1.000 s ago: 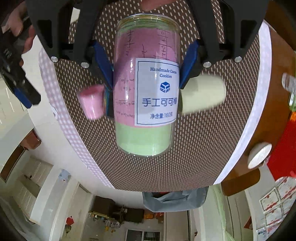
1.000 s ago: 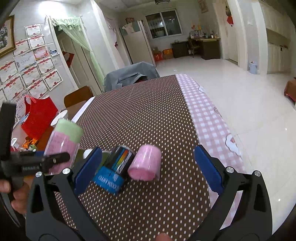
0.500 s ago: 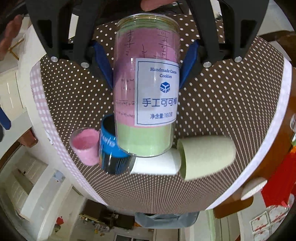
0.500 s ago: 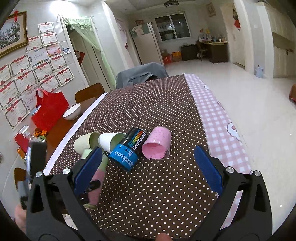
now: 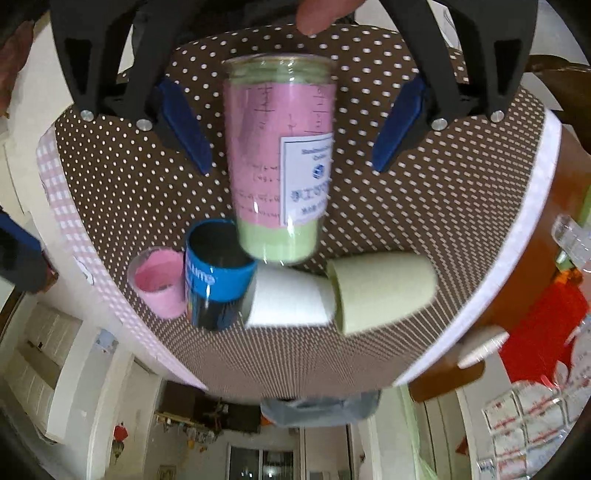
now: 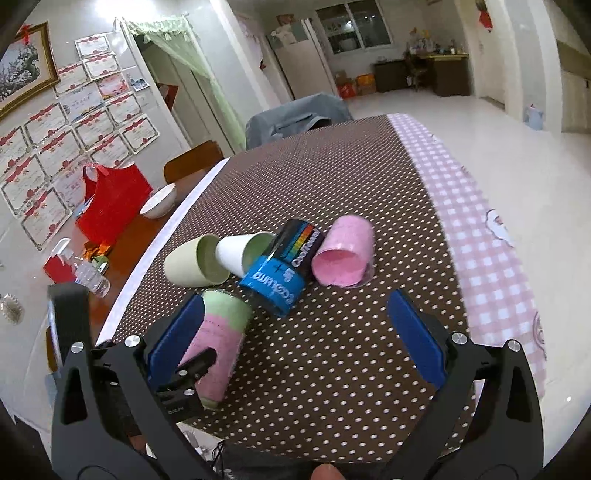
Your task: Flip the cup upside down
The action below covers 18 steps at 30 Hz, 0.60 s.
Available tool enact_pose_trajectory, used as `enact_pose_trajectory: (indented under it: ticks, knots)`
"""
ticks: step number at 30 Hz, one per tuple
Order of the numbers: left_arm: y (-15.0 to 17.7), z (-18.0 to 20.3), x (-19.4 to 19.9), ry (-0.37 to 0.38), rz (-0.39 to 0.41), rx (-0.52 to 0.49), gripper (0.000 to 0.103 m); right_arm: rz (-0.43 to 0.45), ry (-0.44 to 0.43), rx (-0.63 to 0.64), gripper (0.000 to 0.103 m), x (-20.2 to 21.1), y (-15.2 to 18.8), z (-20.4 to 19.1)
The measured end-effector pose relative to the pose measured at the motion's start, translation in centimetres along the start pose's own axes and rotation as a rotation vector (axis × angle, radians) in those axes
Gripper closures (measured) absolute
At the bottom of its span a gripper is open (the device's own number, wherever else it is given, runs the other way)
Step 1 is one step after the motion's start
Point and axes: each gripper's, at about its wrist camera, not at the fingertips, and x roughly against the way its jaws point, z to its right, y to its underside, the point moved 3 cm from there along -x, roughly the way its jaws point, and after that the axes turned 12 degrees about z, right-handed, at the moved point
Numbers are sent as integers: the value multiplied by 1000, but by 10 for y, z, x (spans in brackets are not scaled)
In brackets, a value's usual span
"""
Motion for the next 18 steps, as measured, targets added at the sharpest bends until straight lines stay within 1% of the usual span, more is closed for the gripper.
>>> enact_pose_trajectory:
  ticks: [11,14,18]
  knots:
    - [-24,-29,54,-96,164,0,16,-30,-25,58,6,-4,1,-35]
    - [-29,-38,68,-113,200,16,16,-51,-35,68,6,-8,3,-42]
    - [-29,-52,80,-132,227,38,16,-79,-48,84,6,-13,6,-51]
